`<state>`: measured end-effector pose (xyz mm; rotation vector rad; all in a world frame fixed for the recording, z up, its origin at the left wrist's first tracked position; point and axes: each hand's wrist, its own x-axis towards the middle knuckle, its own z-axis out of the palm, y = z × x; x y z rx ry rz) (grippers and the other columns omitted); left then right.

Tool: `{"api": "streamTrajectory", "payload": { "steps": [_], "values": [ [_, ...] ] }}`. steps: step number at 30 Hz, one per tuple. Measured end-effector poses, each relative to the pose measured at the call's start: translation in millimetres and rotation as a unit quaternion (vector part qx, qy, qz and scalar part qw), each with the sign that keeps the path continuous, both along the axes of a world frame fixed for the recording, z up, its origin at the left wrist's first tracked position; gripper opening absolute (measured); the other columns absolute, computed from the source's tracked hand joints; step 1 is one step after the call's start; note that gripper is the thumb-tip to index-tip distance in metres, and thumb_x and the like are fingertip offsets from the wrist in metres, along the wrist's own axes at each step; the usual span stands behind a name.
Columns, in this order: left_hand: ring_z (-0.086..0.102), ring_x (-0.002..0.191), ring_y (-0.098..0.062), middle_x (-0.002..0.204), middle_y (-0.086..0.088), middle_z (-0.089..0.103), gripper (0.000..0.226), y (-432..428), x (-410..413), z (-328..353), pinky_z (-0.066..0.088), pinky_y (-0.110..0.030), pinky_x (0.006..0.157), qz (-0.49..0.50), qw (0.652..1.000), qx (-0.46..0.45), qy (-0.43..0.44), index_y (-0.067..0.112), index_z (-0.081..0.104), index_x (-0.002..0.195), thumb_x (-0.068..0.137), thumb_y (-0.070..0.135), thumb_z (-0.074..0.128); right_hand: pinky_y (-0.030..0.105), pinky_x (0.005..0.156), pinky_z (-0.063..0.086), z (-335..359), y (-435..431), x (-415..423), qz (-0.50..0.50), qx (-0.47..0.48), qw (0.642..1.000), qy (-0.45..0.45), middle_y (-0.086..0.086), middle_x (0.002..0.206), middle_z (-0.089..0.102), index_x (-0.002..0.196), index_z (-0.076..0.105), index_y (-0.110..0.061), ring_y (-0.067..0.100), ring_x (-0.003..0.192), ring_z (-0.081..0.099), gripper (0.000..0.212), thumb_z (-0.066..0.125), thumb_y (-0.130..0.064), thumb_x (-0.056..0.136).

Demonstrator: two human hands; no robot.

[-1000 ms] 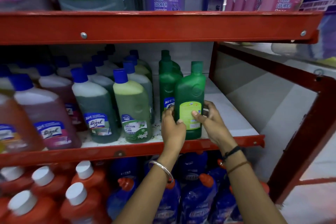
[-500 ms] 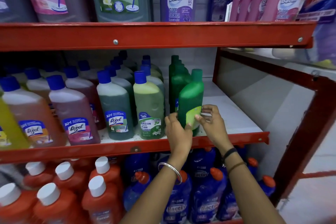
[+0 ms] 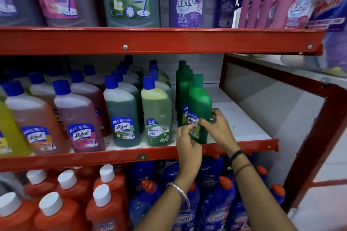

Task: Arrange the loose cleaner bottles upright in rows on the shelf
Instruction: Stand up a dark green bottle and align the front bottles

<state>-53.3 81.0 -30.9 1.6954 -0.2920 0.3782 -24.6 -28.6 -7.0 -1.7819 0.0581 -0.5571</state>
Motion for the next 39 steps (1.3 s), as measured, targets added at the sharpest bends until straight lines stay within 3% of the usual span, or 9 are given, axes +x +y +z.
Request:
{"api": "streamTrajectory", "payload": {
  "steps": [4, 8, 15, 19, 23, 27, 34, 37, 39],
  "values": [
    [0.036, 0.130, -0.021, 0.142, -0.009, 0.030, 0.072, 0.8, 14.3, 4.0, 0.037, -0.026, 0.106, -0.010, 0.998, 0.027, 0.049, 0.007, 0.024, 0.141, 0.075, -0.017, 0.036, 0.029, 0.086, 0.055, 0.4, -22.4, 2.2, 0.157, 0.048, 0.986, 0.017, 0.015, 0.122, 0.064, 0.124, 0.053, -0.004, 0.025, 0.107, 0.064, 0.041, 0.063, -0.006, 0.084],
    [0.041, 0.111, -0.013, 0.143, -0.012, 0.029, 0.079, 1.1, 23.9, 4.9, 0.039, 0.001, 0.072, -0.032, 0.996, 0.044, 0.064, 0.007, 0.014, 0.144, 0.075, -0.018, 0.041, 0.027, 0.087, 0.055, -3.3, -23.7, 6.1, 0.181, 0.043, 0.982, 0.031, 0.008, 0.120, 0.065, 0.126, 0.054, -0.010, 0.019, 0.106, 0.065, 0.036, 0.055, -0.011, 0.090],
    [0.041, 0.117, -0.008, 0.145, -0.007, 0.033, 0.093, 15.7, 26.0, -0.3, 0.038, -0.019, 0.093, -0.069, 0.991, 0.102, 0.045, 0.026, 0.000, 0.147, 0.075, -0.019, 0.039, 0.026, 0.089, 0.054, -26.1, -19.5, -0.2, 0.100, 0.080, 0.992, 0.010, 0.003, 0.118, 0.065, 0.126, 0.054, -0.012, 0.014, 0.106, 0.063, 0.041, 0.050, -0.030, 0.090],
    [0.043, 0.112, -0.011, 0.139, -0.009, 0.038, 0.097, 21.2, 26.4, 0.9, 0.039, -0.023, 0.091, -0.082, 0.984, 0.151, 0.040, 0.035, -0.013, 0.144, 0.078, -0.014, 0.040, 0.011, 0.070, 0.053, -25.0, -7.3, -2.3, 0.077, 0.044, 0.996, -0.009, -0.004, 0.099, 0.067, 0.109, 0.058, -0.015, 0.002, 0.088, 0.065, 0.023, 0.041, -0.024, 0.097],
    [0.043, 0.100, -0.010, 0.134, -0.011, 0.040, 0.098, 19.7, 17.1, 4.1, 0.038, -0.022, 0.082, -0.078, 0.978, 0.190, 0.025, 0.034, -0.017, 0.142, 0.079, -0.012, 0.042, 0.016, 0.076, 0.054, -20.3, -9.6, -2.7, 0.056, 0.024, 0.998, -0.005, -0.002, 0.095, 0.065, 0.102, 0.056, -0.015, 0.006, 0.088, 0.063, 0.021, 0.037, -0.023, 0.098],
    [0.042, 0.095, -0.010, 0.133, -0.012, 0.040, 0.099, 21.3, 10.1, 2.9, 0.037, -0.022, 0.080, -0.076, 0.976, 0.204, 0.016, 0.031, -0.017, 0.143, 0.078, -0.012, 0.043, 0.035, 0.089, 0.052, -25.9, -10.5, -7.6, 0.046, 0.021, 0.999, 0.001, 0.008, 0.101, 0.065, 0.102, 0.056, -0.017, 0.019, 0.096, 0.063, 0.020, 0.038, -0.025, 0.098],
    [0.042, 0.111, -0.011, 0.134, -0.006, 0.041, 0.094, 31.5, 4.6, -2.9, 0.041, -0.026, 0.093, -0.084, 0.983, 0.164, 0.002, 0.030, -0.003, 0.146, 0.076, -0.014, 0.041, 0.023, 0.085, 0.049, -27.7, 3.0, -20.0, -0.033, 0.025, 0.999, 0.001, 0.009, 0.112, 0.065, 0.113, 0.059, -0.011, 0.018, 0.102, 0.062, 0.030, 0.045, -0.032, 0.095],
    [0.031, 0.113, -0.013, 0.119, -0.003, 0.038, 0.072, 50.1, 3.5, -8.2, 0.031, -0.022, 0.102, 0.064, 0.989, 0.104, -0.078, 0.021, 0.031, 0.141, 0.077, -0.011, 0.043, 0.017, 0.085, 0.045, -28.7, 30.2, -42.5, -0.191, 0.027, 0.969, -0.154, 0.004, 0.114, 0.056, 0.113, 0.056, -0.016, 0.008, 0.101, 0.056, 0.023, 0.053, -0.027, 0.092],
    [0.027, 0.108, -0.010, 0.116, -0.003, 0.032, 0.057, 67.9, 11.3, -10.1, 0.019, -0.004, 0.096, 0.153, 0.976, 0.079, -0.132, 0.017, 0.039, 0.136, 0.083, -0.004, 0.044, 0.018, 0.089, 0.046, -26.4, 54.1, -52.8, -0.135, -0.024, 0.971, -0.197, 0.003, 0.115, 0.056, 0.115, 0.055, -0.018, 0.005, 0.104, 0.055, 0.024, 0.048, -0.027, 0.093]
  ]
}}
